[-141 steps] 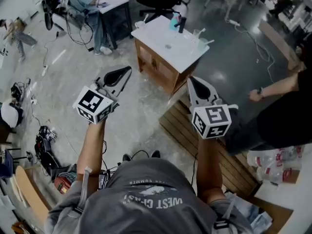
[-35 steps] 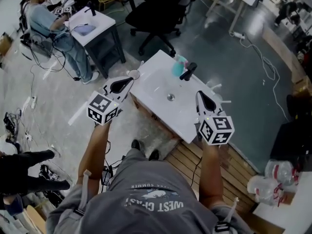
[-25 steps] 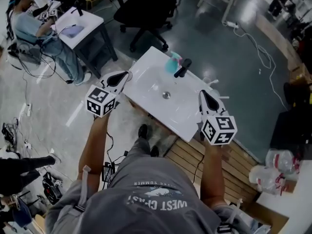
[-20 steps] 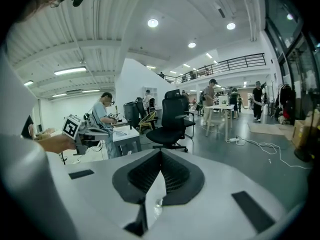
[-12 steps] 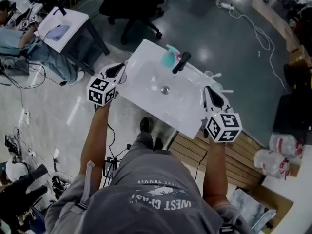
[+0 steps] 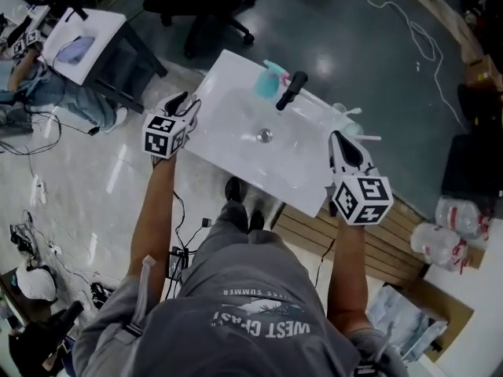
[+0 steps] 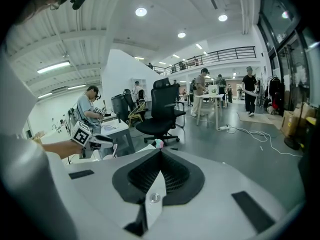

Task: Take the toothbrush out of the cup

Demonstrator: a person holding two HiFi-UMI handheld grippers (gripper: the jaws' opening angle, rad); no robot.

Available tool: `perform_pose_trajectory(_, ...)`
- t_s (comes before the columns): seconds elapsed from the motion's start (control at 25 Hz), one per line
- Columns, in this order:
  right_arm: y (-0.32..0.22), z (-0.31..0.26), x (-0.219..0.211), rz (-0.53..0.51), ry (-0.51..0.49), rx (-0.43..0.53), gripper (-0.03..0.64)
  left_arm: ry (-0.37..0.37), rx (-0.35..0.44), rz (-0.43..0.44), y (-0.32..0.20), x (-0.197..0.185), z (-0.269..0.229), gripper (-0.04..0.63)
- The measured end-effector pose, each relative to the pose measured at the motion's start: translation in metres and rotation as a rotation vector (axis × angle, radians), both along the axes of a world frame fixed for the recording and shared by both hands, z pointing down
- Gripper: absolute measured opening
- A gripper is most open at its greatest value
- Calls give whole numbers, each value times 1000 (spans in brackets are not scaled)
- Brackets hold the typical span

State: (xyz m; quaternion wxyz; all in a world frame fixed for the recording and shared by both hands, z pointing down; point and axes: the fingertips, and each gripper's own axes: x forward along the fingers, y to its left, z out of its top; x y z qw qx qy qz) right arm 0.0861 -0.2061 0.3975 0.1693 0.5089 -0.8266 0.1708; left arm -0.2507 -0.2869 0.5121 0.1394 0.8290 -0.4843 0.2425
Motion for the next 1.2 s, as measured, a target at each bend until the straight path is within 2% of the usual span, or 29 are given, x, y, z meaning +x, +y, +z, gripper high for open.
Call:
perform_pose_trajectory(0.28,-6,17,3,25,11,-36,9,-30,-46,13,-15,-1,31,147)
perform_pose_trajectory(0.44,-8,25,3,31,12,-49,9,-54,-48,13,-20,-2,40,143)
perform_pose_trajectory(0.56,-9,29,3,35,13,-57,9,-59,-30,8,-20,-4,39,61)
perform_pose_trajectory(1.2,-13,33,4,27,10,-60,11,-11,88,2,-18,2,-20,55)
